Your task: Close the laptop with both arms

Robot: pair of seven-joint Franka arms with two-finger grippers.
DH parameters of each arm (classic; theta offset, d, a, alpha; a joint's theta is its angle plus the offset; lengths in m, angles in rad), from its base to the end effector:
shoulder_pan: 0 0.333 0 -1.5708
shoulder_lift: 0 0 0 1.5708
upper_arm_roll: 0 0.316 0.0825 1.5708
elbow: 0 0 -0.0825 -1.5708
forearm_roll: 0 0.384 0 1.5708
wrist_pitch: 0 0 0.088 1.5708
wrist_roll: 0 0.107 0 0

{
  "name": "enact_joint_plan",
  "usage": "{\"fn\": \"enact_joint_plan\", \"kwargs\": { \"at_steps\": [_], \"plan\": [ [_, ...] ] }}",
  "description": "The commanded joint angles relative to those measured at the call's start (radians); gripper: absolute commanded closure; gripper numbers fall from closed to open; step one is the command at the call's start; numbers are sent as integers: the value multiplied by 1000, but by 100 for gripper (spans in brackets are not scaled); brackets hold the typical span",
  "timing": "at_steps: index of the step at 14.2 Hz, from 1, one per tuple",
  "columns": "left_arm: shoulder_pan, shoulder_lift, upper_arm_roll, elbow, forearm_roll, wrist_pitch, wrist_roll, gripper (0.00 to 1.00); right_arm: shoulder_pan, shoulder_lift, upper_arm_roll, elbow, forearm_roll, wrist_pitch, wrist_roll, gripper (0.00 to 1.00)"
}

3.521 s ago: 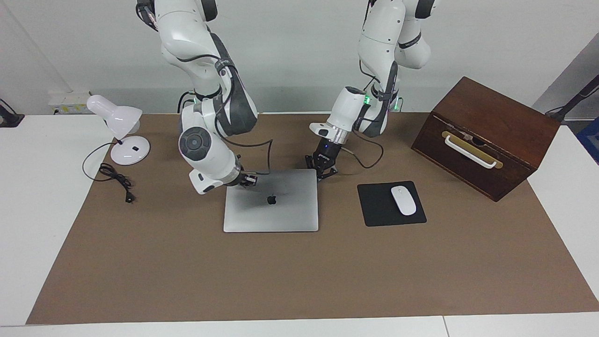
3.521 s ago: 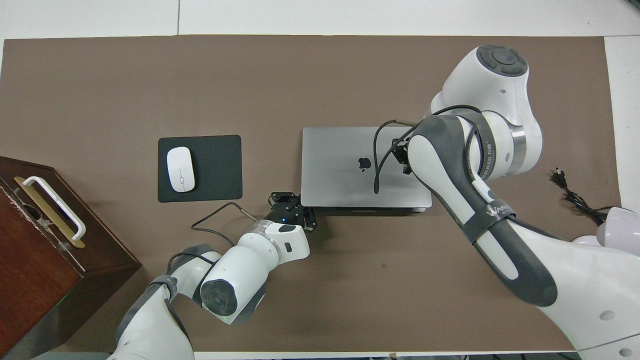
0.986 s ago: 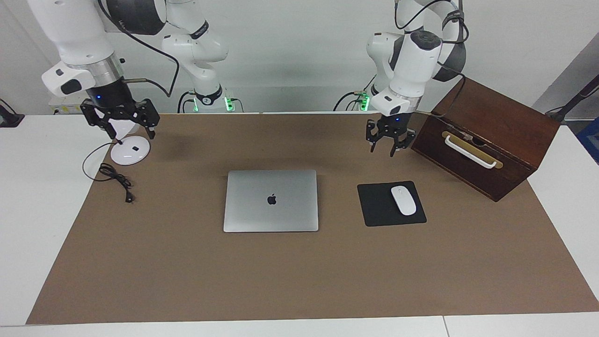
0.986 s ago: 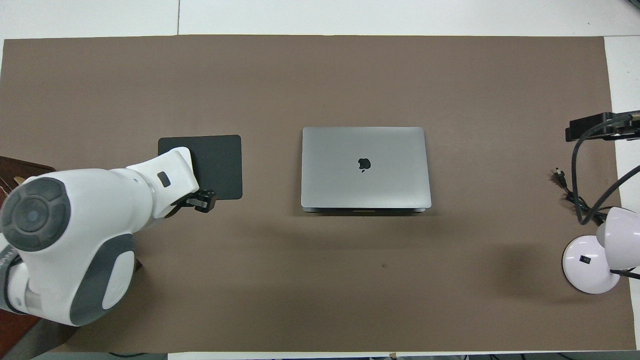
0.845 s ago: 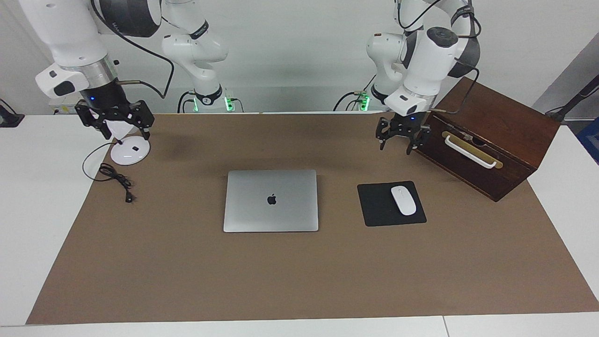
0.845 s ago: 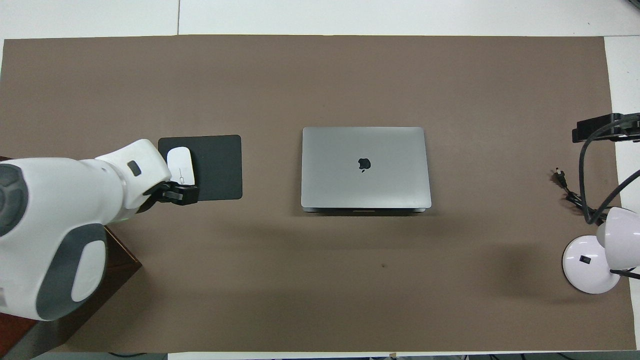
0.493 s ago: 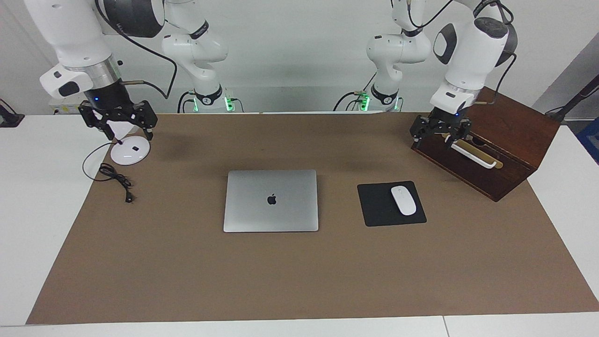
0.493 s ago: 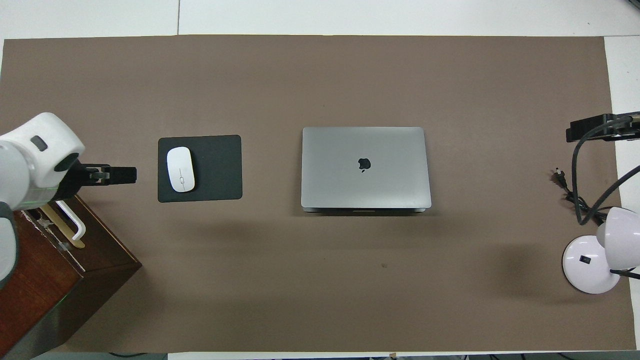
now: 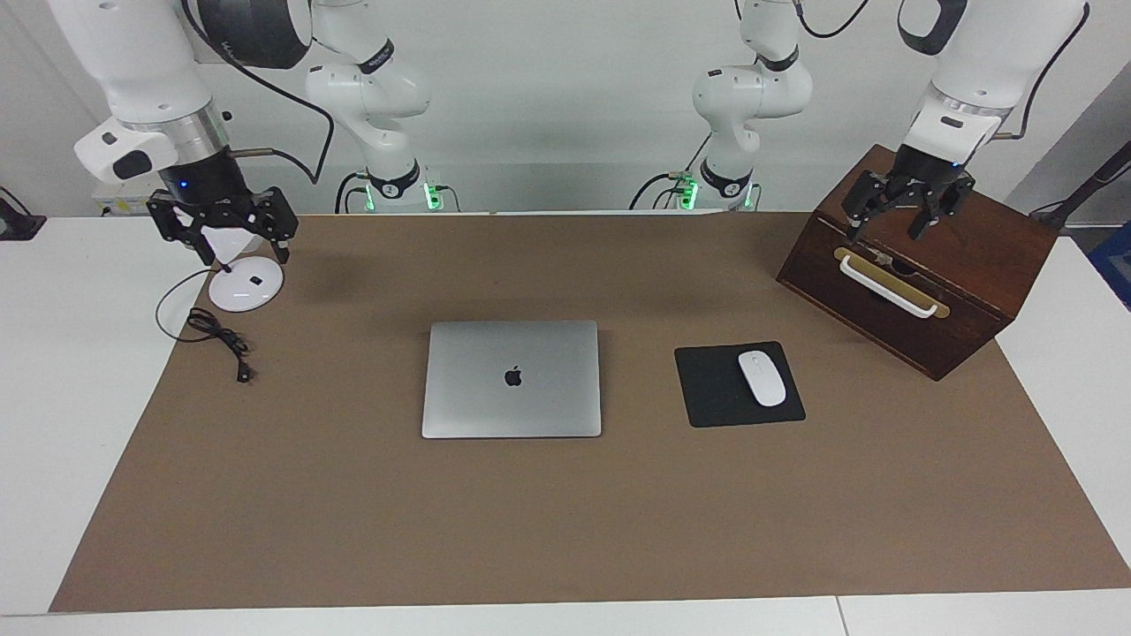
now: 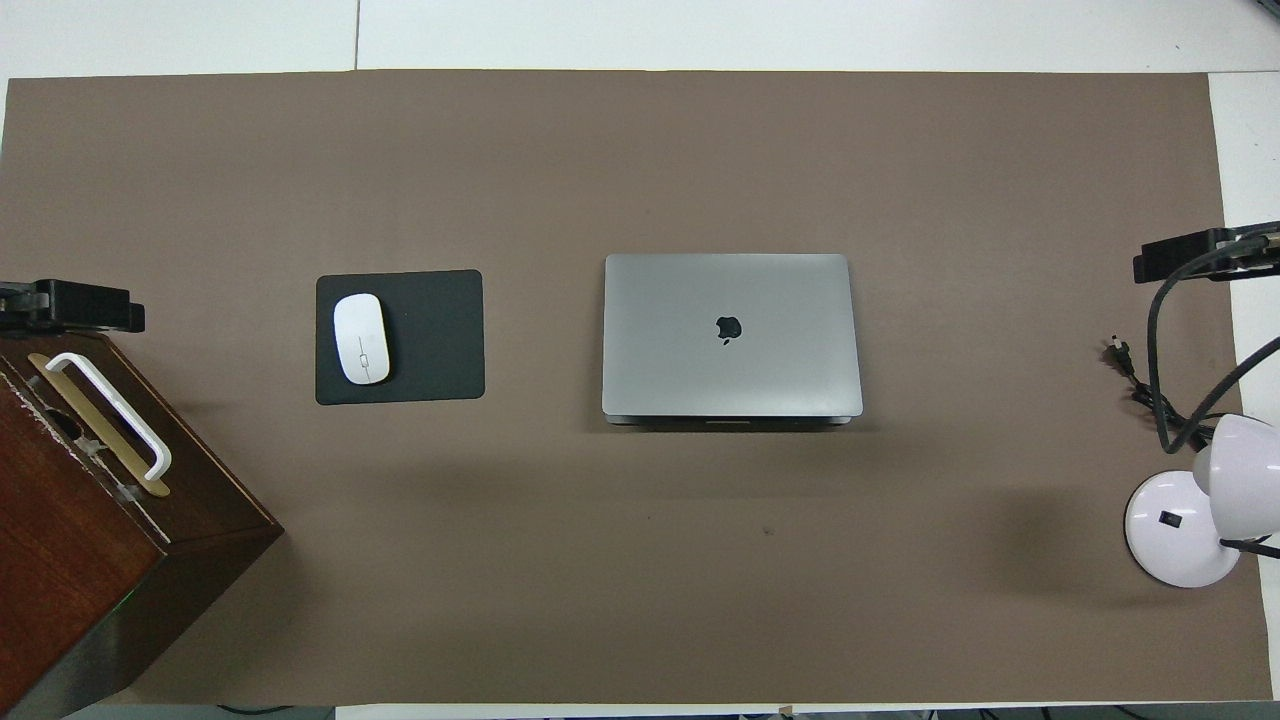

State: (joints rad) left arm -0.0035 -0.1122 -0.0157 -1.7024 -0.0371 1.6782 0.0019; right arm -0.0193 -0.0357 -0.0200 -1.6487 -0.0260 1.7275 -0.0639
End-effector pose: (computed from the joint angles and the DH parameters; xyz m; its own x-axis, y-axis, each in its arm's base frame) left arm 0.5290 -0.0142 0.6325 0.9960 -0.0171 0.0879 -0.0203 -0.9992 0.0352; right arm 0.5574 -0.0245 0.6217 0.9933 0.0288 0.1123 0.0253 -0.9992 0.0325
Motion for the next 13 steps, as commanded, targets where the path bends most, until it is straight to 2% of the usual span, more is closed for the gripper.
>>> {"fn": "enact_joint_plan", "kwargs": {
  "at_steps": [1, 4, 13],
  "plan": [
    [34, 89, -9, 143, 2, -92, 3, 0, -4, -12, 9, -10, 1, 1, -27, 0],
    [39, 137, 0, 236, 5, -155, 3, 0, -2, -6, 14, -3, -2, -31, -28, 0],
    [39, 105, -1, 182, 34, -152, 1, 0, -1, -7, 18, 0, 0, -149, -30, 0]
  ]
}}
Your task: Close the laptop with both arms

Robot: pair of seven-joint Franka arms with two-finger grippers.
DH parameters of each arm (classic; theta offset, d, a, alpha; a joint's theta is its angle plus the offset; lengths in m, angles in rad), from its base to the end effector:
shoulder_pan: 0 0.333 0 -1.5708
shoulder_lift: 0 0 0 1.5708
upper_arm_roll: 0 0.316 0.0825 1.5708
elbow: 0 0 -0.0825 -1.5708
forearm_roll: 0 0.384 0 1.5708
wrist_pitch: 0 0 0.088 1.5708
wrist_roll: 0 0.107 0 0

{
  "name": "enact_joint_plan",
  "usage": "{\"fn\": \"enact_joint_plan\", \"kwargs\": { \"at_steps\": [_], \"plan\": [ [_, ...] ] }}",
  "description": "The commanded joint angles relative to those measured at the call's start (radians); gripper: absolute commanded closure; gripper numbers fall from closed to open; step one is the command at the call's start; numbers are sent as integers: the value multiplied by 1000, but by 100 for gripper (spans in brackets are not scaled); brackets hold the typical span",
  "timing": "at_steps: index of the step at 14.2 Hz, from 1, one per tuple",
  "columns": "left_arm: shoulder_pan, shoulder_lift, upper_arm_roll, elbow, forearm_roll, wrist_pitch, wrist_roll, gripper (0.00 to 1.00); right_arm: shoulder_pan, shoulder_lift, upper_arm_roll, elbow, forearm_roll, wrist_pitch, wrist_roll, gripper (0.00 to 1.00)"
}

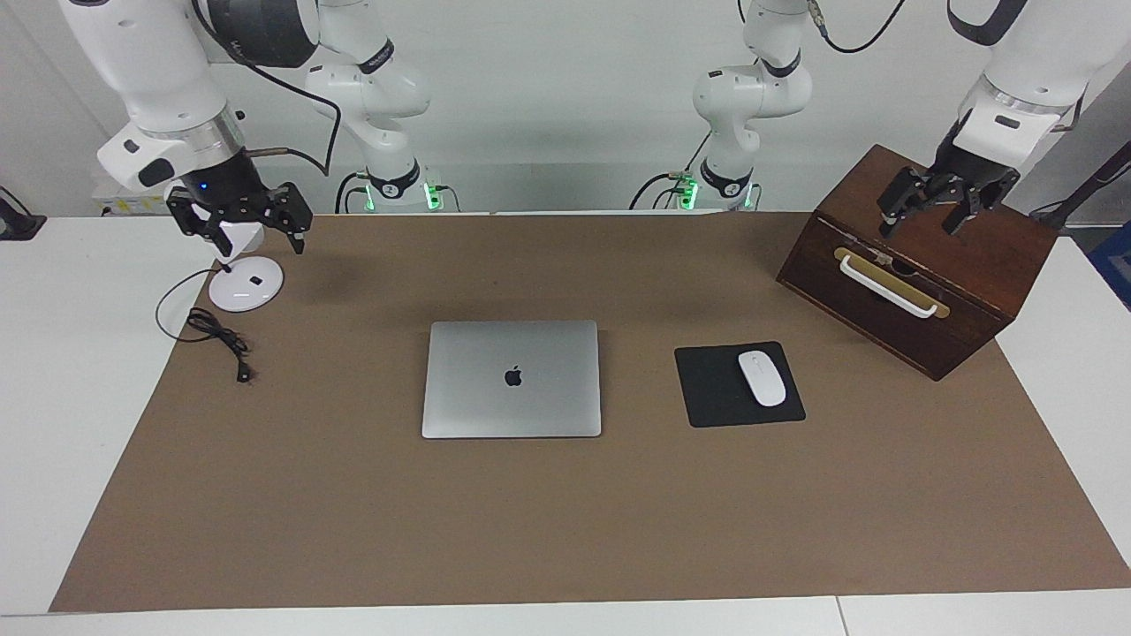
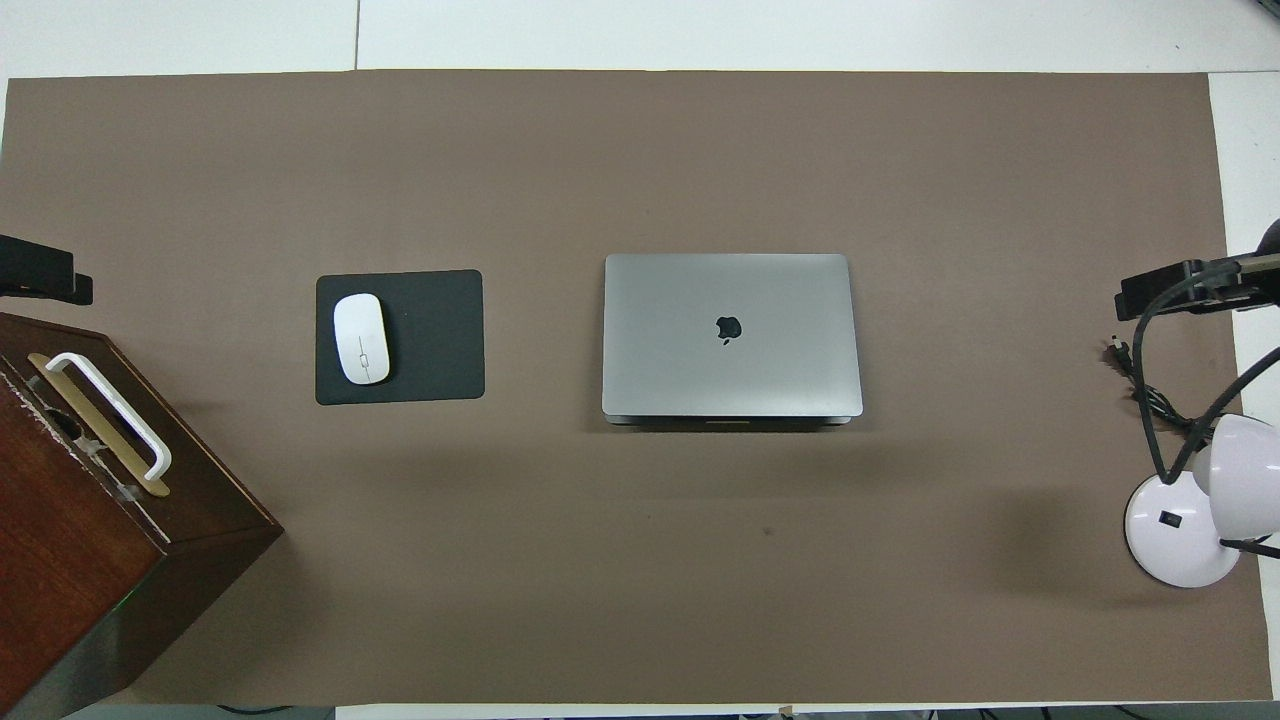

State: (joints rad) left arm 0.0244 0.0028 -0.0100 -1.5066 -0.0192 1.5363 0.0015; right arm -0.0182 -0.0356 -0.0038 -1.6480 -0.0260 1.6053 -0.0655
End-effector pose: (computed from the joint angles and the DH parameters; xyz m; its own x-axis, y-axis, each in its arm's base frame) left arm 0.5524 0.0059 0.6501 0.9996 0.0122 0.0269 0.0117 -0.9997 0.0191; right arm 0.5453 -0.0147 0.6106 0.9990 0.0444 -0.0088 0.0446 -0.9987 0.0253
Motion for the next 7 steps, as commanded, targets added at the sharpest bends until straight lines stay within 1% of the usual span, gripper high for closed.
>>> {"fn": "enact_joint_plan", "kwargs": {
  "at_steps": [1, 7],
  "plan": [
    [11, -12, -7, -17, 18, -5, 0, 0, -2, -7, 2, -4, 0, -30, -28, 0],
    [9, -21, -7, -43, 18, 10, -6, 0, -3, -7, 2, -9, 1, -33, -28, 0]
  ]
}}
